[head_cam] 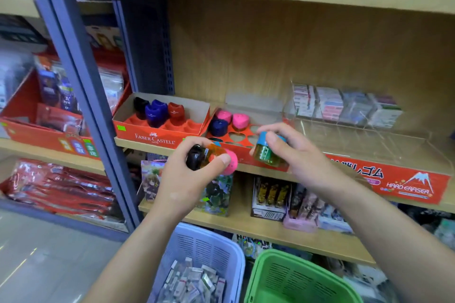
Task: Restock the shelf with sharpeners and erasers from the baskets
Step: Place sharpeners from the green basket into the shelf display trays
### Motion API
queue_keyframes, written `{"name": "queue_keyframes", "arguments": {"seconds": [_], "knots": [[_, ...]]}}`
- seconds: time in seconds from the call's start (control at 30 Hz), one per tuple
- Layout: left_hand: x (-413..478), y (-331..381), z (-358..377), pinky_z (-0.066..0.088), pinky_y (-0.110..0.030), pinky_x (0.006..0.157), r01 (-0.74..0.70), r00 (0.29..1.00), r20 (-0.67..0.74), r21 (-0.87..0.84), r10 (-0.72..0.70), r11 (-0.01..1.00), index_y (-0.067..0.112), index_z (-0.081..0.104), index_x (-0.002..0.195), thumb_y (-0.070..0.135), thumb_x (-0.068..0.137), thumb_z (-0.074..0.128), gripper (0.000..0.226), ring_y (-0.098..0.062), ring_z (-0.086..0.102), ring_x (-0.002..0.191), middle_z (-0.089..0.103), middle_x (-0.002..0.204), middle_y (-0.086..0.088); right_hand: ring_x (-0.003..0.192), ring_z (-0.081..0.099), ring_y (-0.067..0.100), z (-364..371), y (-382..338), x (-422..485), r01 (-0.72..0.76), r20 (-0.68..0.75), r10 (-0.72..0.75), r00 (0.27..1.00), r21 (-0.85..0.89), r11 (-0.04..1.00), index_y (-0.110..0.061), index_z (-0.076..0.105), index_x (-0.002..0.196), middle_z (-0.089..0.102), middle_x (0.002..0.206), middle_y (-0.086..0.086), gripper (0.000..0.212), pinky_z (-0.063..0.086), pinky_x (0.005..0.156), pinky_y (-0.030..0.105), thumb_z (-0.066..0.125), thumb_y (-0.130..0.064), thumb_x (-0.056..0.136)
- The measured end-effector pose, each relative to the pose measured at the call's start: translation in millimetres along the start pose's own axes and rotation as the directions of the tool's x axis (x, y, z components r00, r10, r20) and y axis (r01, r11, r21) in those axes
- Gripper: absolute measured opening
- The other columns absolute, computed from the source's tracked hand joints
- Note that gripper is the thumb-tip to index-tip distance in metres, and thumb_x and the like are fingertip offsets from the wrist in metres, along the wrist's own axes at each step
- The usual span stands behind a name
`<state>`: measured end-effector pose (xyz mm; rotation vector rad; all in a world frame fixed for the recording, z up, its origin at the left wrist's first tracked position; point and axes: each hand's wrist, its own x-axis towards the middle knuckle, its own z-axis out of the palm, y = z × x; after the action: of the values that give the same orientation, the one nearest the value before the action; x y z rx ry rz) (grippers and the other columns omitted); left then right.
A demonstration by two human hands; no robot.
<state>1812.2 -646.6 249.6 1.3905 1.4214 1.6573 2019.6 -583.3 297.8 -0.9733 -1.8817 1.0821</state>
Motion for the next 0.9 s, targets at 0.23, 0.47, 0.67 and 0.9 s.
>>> {"name": "queue_keyframes", "arguments": {"seconds": [0.23, 0.47, 0.67, 0.9], "knots": [[12.1, -13.6, -8.0, 0.046, -0.012, 0.065, 0.012, 0.999, -0.045, -0.004, -0.013, 1.0, 0.021, 0.067, 0.092, 0.046, 0.064, 0.081, 0.04, -0.001, 0.06, 0.069, 0.067, 0.078, 0.013, 0.076, 0.06, -0.013, -8.0, 12.6, 89.3, 0.026, -0.013, -0.031, 0.999, -0.274, 0.961, -0.027, 0.07, 0.109, 0.07, 0.104, -0.011, 0.017, 0.042, 0.072, 0.006, 0.072, -0.026, 0.092], [17.8, -24.9, -20.9, 0.048, -0.013, 0.071, 0.02, 0.998, -0.056, -0.03, -0.021, 0.999, 0.018, 0.068, 0.097, 0.055, 0.062, 0.077, 0.051, -0.007, 0.064, 0.077, 0.07, 0.089, 0.001, 0.09, 0.065, 0.011, 10.2, 41.8, 131.5, -0.034, -0.05, 0.011, 0.999, -0.497, 0.867, -0.025, 0.064, 0.103, 0.069, 0.102, -0.004, 0.042, 0.054, 0.089, 0.031, 0.091, -0.023, 0.07], [22.1, -24.3, -23.7, 0.049, -0.012, 0.072, 0.008, 0.999, -0.046, -0.043, -0.01, 0.999, 0.016, 0.067, 0.097, 0.054, 0.062, 0.076, 0.053, -0.005, 0.064, 0.078, 0.069, 0.091, 0.001, 0.087, 0.059, 0.006, 21.3, 48.2, 128.3, 0.027, -0.041, -0.063, 0.997, -0.587, 0.809, -0.029, 0.068, 0.102, 0.065, 0.103, -0.01, 0.043, 0.042, 0.077, 0.022, 0.093, -0.025, 0.067], [20.7, -26.3, -25.6, 0.05, -0.013, 0.073, 0.028, 0.998, -0.051, -0.022, -0.029, 0.999, 0.015, 0.068, 0.099, 0.04, 0.069, 0.084, 0.042, -0.013, 0.066, 0.085, 0.07, 0.092, 0.005, 0.085, 0.062, 0.01, 19.5, 46.6, 127.7, 0.03, -0.033, -0.065, 0.997, -0.621, 0.783, -0.032, 0.072, 0.095, 0.062, 0.102, -0.006, 0.032, 0.046, 0.079, 0.026, 0.092, -0.029, 0.07]]}}
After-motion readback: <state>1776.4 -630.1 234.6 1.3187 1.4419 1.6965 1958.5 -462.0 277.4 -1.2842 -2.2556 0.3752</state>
